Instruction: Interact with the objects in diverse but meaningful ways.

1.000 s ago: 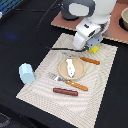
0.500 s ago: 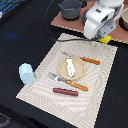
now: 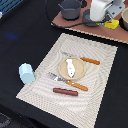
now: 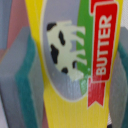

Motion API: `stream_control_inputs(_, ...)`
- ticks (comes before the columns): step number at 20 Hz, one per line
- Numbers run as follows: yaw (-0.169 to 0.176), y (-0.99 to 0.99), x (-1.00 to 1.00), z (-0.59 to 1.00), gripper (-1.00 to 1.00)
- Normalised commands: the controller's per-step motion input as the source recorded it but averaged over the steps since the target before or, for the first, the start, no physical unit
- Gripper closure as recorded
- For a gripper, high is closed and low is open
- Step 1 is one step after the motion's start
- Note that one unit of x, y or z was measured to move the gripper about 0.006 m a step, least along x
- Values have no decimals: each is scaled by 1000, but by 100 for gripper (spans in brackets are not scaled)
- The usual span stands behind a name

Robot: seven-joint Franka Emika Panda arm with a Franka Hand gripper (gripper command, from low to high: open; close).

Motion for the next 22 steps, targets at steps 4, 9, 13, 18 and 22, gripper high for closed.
stream_control_inputs(4,-3,-420,-884,-244,100)
stream_control_inputs(9,-1,-302,-981,-514,100)
stream_control_inputs(13,-21,-186,-1000,-736,100)
stream_control_inputs(18,-31,-194,-1000,-860,100)
stream_control_inputs(22,-27,-216,-1000,-831,100)
